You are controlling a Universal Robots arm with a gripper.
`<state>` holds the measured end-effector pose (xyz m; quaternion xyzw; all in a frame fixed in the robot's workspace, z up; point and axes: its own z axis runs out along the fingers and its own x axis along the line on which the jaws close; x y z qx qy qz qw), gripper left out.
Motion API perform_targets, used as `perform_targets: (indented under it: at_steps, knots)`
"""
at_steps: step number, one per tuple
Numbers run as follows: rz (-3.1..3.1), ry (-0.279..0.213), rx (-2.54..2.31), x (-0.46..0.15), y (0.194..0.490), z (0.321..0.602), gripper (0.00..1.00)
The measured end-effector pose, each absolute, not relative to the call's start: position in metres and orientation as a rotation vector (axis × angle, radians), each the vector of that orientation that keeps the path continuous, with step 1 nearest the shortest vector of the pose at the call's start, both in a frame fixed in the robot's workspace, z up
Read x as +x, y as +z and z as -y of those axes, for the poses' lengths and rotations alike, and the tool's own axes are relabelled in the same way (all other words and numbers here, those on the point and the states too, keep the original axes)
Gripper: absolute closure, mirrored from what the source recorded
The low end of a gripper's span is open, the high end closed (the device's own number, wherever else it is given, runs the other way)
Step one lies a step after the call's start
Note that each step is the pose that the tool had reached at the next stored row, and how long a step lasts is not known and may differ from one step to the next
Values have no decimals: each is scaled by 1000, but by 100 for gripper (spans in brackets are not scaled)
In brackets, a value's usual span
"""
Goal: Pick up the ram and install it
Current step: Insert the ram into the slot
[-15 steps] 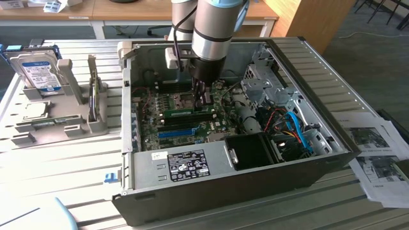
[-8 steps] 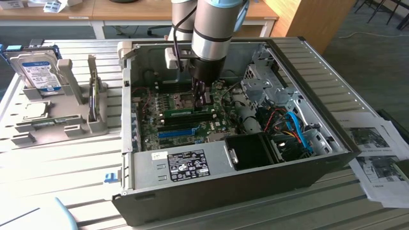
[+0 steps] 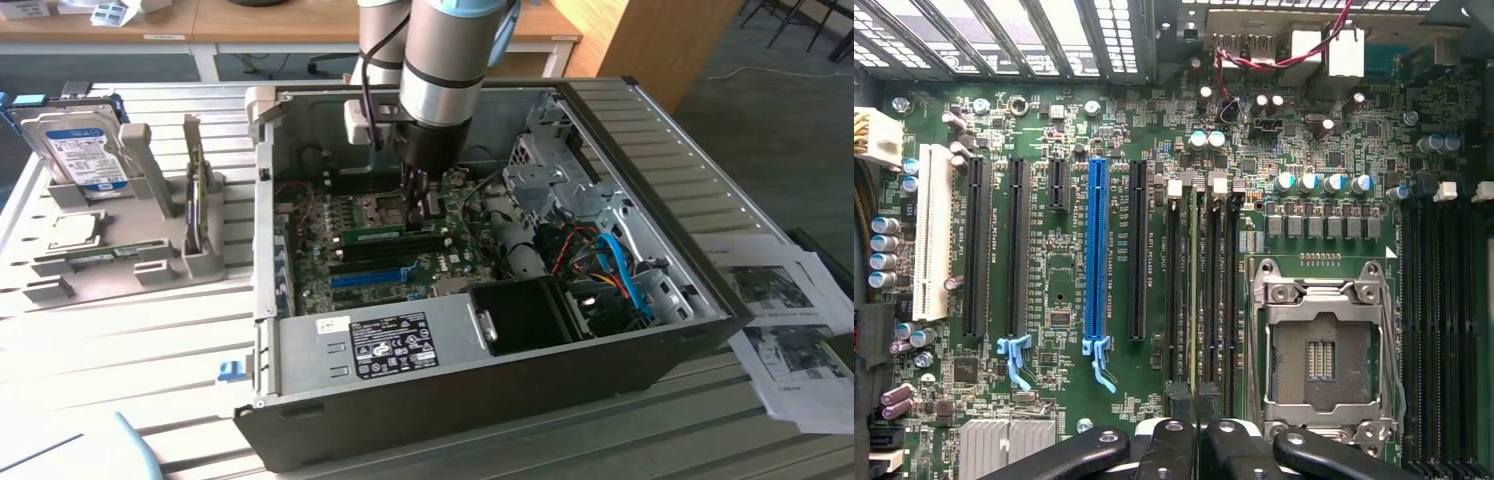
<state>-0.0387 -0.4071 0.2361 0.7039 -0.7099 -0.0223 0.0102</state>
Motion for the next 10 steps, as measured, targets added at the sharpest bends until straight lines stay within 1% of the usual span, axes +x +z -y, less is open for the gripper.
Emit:
perform_targets:
  at_steps: [10]
  knots:
    - [2216, -70, 2197, -34, 236, 407, 89]
